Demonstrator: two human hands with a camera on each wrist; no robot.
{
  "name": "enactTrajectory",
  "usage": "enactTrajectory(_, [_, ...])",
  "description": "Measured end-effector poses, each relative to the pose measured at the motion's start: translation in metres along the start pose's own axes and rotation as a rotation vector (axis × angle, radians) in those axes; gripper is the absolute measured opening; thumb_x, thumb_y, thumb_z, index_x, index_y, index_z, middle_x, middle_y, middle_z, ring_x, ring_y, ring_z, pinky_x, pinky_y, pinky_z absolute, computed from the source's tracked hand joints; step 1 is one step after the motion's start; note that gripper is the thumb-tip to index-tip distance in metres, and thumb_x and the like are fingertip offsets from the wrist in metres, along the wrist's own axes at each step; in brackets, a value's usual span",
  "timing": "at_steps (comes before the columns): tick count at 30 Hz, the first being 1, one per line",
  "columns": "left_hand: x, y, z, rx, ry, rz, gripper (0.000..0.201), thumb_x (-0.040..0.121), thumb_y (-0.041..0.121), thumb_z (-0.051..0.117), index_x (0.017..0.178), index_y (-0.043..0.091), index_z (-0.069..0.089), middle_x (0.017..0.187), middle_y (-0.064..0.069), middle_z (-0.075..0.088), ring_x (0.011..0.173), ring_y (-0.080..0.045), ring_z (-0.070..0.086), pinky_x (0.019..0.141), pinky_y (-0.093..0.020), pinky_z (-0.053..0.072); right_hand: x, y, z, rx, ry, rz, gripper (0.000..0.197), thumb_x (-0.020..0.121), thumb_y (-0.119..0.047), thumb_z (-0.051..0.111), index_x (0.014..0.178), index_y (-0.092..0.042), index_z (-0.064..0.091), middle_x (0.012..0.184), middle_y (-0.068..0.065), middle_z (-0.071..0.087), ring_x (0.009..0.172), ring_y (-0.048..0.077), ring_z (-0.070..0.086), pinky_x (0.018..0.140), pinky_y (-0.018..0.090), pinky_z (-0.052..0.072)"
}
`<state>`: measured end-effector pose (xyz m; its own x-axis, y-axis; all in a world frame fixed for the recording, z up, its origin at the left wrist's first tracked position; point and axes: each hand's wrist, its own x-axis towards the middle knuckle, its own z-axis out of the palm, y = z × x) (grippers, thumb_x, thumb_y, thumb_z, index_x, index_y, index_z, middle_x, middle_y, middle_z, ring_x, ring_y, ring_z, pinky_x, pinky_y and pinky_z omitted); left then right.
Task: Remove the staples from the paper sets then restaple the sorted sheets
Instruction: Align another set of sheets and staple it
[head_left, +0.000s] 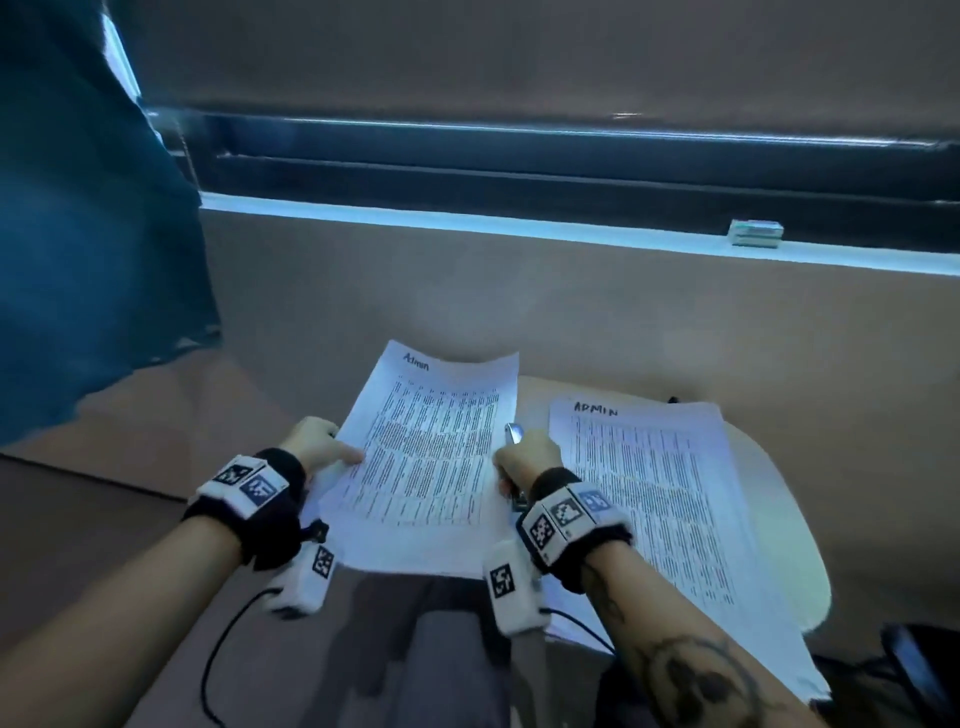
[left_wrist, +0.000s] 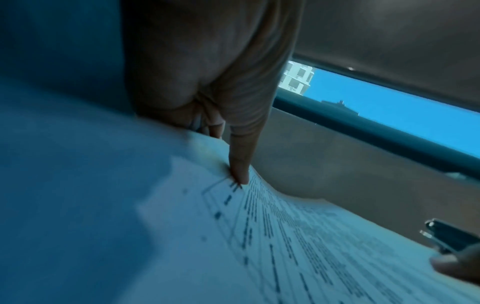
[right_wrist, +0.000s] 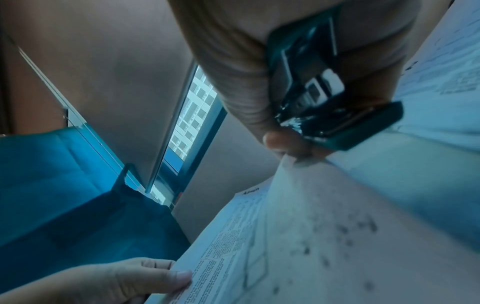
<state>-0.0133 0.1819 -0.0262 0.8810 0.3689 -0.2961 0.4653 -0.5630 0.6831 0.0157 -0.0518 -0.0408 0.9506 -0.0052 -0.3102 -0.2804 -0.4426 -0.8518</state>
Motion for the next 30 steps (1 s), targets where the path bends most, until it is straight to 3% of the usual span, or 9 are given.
enactTrajectory(3, [0.012, -0.008, 0.005, 0.089, 0.055, -0.039, 0.034, 0.072, 0.012, 0.079, 0.065, 0.010, 0.046, 0.063, -0.004, 0.045, 0.052, -0.016, 0.036, 0.046, -0.024, 0.025, 0.004, 0.000, 0.005, -0.133, 0.046, 0.004, 0.022, 0.083, 0.000, 0.046, 0.064, -0.010, 0.040, 0.069, 0.007, 0.052, 0.072, 0.025, 0.055, 0.062, 0.031, 0.048])
enactTrajectory(11, [0.027, -0.013, 0.014, 0.177, 0.118, -0.012, 0.030, 0.069, 0.013, 0.081, 0.077, 0.010, 0.053, 0.089, -0.010, 0.060, 0.079, -0.023, 0.053, 0.068, -0.030, 0.043, 0.009, -0.001, 0.006, -0.237, 0.004, 0.020, 0.017, 0.078, 0.004, 0.045, 0.066, -0.007, 0.043, 0.064, 0.006, 0.049, 0.053, 0.019, 0.048, 0.052, 0.026, 0.042])
enactTrajectory(15, [0.019, -0.004, 0.014, 0.299, 0.143, -0.034, 0.037, 0.072, 0.021, 0.079, 0.097, 0.007, 0.055, 0.107, -0.013, 0.061, 0.091, -0.026, 0.056, 0.081, -0.036, 0.047, 0.008, 0.000, -0.001, -0.215, -0.038, 0.008, 0.014, 0.086, 0.000, 0.049, 0.099, -0.004, 0.052, 0.075, 0.008, 0.054, 0.061, 0.022, 0.056, 0.062, 0.032, 0.050])
enactTrajectory(17, [0.010, 0.006, 0.015, 0.544, 0.184, -0.044, 0.058, 0.075, 0.034, 0.076, 0.119, 0.008, 0.048, 0.120, -0.012, 0.054, 0.105, -0.028, 0.054, 0.084, -0.037, 0.045, 0.004, 0.000, -0.014, -0.171, -0.049, 0.000, 0.026, 0.090, -0.006, 0.051, 0.116, -0.006, 0.049, 0.089, 0.009, 0.056, 0.059, 0.019, 0.059, 0.055, 0.028, 0.049])
enactTrajectory(19, [-0.003, 0.021, 0.020, 0.699, 0.243, 0.014, 0.068, 0.076, 0.043, 0.072, 0.128, 0.012, 0.042, 0.128, -0.012, 0.047, 0.115, -0.028, 0.048, 0.088, -0.040, 0.044, 0.001, 0.004, -0.035, -0.101, -0.015, -0.021, 0.021, 0.090, -0.005, 0.050, 0.111, -0.005, 0.050, 0.095, 0.012, 0.055, 0.052, 0.015, 0.057, 0.045, 0.024, 0.043])
enactTrajectory(21, [-0.012, 0.039, 0.032, 0.690, 0.230, 0.134, 0.061, 0.079, 0.044, 0.068, 0.126, 0.013, 0.044, 0.126, -0.011, 0.048, 0.114, -0.027, 0.048, 0.090, -0.039, 0.045, -0.002, 0.012, -0.064, -0.049, 0.080, -0.025, 0.004, 0.089, -0.002, 0.050, 0.090, -0.005, 0.049, 0.083, 0.009, 0.053, 0.049, 0.013, 0.054, 0.041, 0.024, 0.040])
enactTrajectory(23, [-0.018, 0.060, 0.051, 0.549, 0.119, 0.255, 0.046, 0.081, 0.040, 0.068, 0.113, 0.012, 0.052, 0.112, -0.006, 0.055, 0.103, -0.022, 0.052, 0.087, -0.035, 0.047, -0.003, 0.025, -0.096, -0.061, 0.201, 0.019, 0.005, 0.088, -0.001, 0.051, 0.087, -0.005, 0.048, 0.080, 0.010, 0.053, 0.047, 0.014, 0.053, 0.039, 0.022, 0.038])
enactTrajectory(27, [-0.036, 0.106, 0.109, 0.139, -0.245, 0.329, 0.020, 0.081, 0.025, 0.071, 0.079, 0.011, 0.056, 0.077, -0.001, 0.054, 0.074, -0.016, 0.050, 0.062, -0.024, 0.040, -0.012, 0.065, -0.143, -0.113, 0.233, 0.229, 0.045, 0.088, -0.006, 0.062, 0.130, 0.000, 0.046, 0.095, 0.015, 0.058, 0.055, 0.020, 0.057, 0.035, 0.019, 0.038])
enactTrajectory(30, [-0.042, 0.125, 0.151, 0.123, -0.329, 0.275, 0.033, 0.082, 0.027, 0.069, 0.062, 0.016, 0.045, 0.064, -0.002, 0.047, 0.058, -0.011, 0.040, 0.055, -0.022, 0.032, -0.021, 0.089, -0.152, -0.238, 0.130, 0.279, 0.063, 0.085, -0.020, 0.068, 0.138, -0.001, 0.038, 0.124, 0.016, 0.057, 0.099, 0.028, 0.063, 0.061, 0.019, 0.044])
